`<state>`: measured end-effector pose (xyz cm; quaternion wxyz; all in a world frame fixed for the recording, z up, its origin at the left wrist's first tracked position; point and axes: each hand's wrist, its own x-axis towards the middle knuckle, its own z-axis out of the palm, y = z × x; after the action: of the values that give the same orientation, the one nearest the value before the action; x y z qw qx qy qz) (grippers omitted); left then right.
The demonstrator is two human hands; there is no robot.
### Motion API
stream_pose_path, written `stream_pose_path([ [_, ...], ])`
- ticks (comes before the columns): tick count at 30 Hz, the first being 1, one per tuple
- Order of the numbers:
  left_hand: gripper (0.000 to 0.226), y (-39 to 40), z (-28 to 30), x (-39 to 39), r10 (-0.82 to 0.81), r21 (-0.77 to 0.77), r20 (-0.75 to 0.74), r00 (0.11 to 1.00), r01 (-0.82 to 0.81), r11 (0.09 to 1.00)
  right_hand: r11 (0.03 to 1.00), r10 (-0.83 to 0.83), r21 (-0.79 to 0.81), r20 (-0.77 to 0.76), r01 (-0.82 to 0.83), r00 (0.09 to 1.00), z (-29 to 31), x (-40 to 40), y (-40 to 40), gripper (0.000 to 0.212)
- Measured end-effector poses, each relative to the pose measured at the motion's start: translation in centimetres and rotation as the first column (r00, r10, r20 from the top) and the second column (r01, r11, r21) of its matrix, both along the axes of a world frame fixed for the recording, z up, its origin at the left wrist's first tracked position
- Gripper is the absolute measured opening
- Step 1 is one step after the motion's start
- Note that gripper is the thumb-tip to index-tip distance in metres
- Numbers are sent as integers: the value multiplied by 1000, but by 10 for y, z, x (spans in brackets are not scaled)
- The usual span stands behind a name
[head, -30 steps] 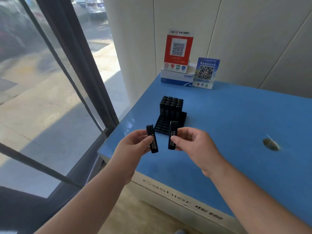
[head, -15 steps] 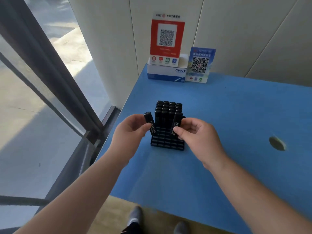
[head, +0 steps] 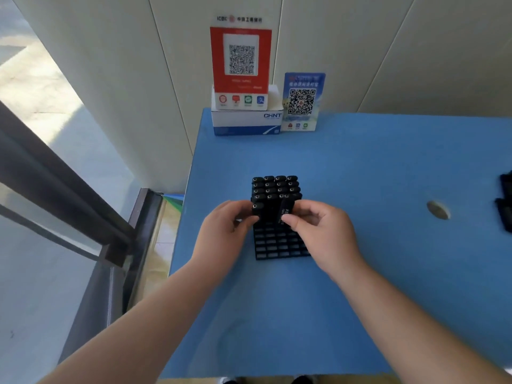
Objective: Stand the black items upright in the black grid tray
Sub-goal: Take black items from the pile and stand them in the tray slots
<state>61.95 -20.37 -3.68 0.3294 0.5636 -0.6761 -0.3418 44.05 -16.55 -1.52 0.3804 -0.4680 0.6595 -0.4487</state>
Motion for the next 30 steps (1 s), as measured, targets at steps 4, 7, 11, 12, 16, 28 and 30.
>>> stream_pose_path([
  [4,18,-4,-3,0,-43,-16,37,998,44,999,999,-33,0,-11,33,999,-5,2,-4,19],
  [7,15,-5,-3,0,-34,-29,39,999,35,999,999,-48,-9,-24,48,999,-12,4,-7,19],
  [11,11,-5,-4,0,-27,-37,52,998,29,999,999,-36,-16,-72,35,997,-22,13,-12,17],
  [12,11,-5,-5,0,-29,-35,55,998,31,999,999,-37,-25,-89,35,995,-24,15,-12,17],
  [16,14,-6,-3,1,-38,-28,43,998,39,999,996,-36,-88,-159,22,987,-31,19,-12,17],
  [28,16,-6,-1,3,-55,-11,45,997,55,998,989,-29,-143,-417,-34,909,-35,22,-12,16],
  [30,11,-7,-1,2,-42,0,40,998,42,999,993,-34,-119,-419,-17,908,-35,23,-13,15],
])
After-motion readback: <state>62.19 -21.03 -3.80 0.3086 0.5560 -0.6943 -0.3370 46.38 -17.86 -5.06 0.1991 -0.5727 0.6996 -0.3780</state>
